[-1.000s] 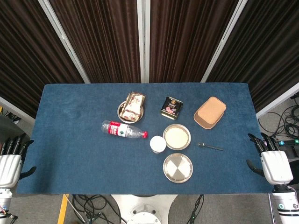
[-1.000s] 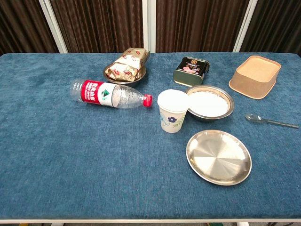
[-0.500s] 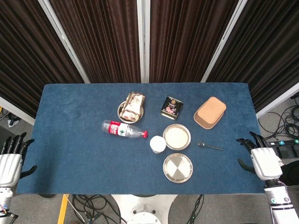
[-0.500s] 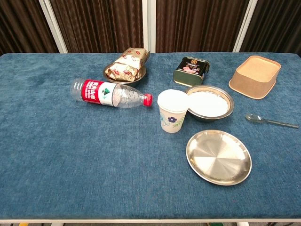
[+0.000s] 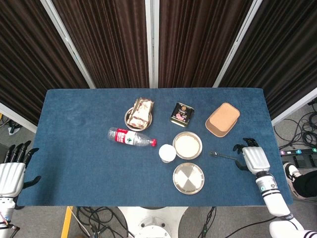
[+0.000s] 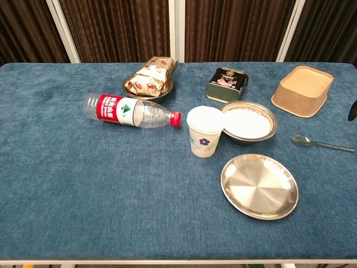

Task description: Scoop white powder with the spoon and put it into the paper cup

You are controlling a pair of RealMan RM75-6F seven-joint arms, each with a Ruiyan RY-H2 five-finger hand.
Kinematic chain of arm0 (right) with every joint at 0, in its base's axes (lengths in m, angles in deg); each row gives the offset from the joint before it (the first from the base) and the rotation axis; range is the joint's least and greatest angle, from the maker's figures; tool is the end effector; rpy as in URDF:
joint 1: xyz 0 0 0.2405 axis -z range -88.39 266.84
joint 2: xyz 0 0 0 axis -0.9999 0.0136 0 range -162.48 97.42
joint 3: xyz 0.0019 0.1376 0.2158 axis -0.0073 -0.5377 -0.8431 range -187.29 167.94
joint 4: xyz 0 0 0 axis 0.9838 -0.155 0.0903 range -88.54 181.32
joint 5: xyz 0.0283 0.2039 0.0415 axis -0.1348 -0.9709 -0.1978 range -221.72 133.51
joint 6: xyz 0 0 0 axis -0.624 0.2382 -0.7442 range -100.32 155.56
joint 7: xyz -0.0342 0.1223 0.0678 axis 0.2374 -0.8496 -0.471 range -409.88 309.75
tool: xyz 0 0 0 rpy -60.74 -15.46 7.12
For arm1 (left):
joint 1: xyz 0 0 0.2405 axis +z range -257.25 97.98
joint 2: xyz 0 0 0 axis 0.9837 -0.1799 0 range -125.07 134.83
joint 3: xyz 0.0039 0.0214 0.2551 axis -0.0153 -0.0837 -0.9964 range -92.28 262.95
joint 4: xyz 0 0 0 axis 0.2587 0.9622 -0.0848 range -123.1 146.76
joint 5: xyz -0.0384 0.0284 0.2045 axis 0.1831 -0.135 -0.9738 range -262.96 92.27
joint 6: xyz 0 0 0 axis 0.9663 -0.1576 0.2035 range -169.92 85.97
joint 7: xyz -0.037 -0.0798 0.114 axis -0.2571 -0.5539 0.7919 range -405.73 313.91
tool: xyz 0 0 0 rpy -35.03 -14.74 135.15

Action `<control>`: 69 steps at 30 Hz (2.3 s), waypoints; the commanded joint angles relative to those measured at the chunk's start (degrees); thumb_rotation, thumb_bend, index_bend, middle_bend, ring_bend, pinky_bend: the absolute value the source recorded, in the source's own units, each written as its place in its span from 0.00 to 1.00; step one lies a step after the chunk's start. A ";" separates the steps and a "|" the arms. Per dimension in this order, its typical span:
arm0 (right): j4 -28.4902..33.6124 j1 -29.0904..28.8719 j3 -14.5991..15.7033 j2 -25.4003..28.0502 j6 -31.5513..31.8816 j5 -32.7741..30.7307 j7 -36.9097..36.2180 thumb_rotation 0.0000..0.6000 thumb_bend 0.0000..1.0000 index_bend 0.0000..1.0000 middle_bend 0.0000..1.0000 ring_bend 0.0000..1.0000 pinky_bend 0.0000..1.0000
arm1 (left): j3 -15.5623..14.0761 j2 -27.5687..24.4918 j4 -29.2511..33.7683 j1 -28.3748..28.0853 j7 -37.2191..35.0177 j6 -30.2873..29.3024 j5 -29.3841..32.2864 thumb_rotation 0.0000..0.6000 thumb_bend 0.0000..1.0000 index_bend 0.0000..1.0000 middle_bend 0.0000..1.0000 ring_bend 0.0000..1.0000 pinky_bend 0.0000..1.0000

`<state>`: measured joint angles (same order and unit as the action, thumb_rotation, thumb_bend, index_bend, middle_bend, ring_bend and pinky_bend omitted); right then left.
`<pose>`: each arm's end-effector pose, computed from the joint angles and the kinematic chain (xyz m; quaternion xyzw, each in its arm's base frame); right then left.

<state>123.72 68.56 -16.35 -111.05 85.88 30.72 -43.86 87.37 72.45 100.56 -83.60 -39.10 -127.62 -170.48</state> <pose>-0.3160 -0.2784 0.0591 0.6764 -0.4344 0.2860 0.5215 -0.3234 0.1735 0.1455 -0.6094 -0.3605 -0.3439 0.6167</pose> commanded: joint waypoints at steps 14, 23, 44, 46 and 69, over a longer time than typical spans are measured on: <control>-11.85 -4.97 0.55 -7.98 -7.13 -1.97 -2.55 1.00 0.25 0.45 0.49 0.13 0.09 | 0.01 0.51 -0.52 -0.30 -0.42 0.95 0.65 1.00 0.03 0.25 0.16 0.10 0.07; -13.20 -5.58 0.97 -8.83 -7.64 -1.80 -3.28 1.00 0.27 0.48 0.51 0.15 0.09 | 0.04 0.72 -0.83 -0.49 -0.45 1.33 0.90 1.00 0.03 0.25 0.16 0.10 0.06; -13.09 -6.96 1.66 -9.63 -8.53 -2.39 -0.58 1.00 0.30 0.49 0.53 0.16 0.09 | -0.36 1.62 -2.28 -0.15 -1.80 1.67 1.24 1.00 0.03 0.25 0.16 0.10 0.06; -13.04 -6.99 1.73 -9.59 -8.49 -2.40 -0.45 1.00 0.31 0.50 0.53 0.17 0.09 | -0.31 1.60 -2.34 -0.20 -1.95 1.76 1.29 1.00 0.03 0.25 0.16 0.10 0.06; 7.18 -19.73 -2.10 10.37 -19.76 -2.18 9.33 1.00 0.36 0.59 0.60 0.21 0.07 | -0.13 1.26 -2.36 -0.04 -3.02 0.08 -0.15 1.00 0.03 0.25 0.16 0.10 0.06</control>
<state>128.64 52.19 -16.82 -102.56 69.67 29.70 -36.30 87.25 73.72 98.20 -83.66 -42.10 -127.52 -170.60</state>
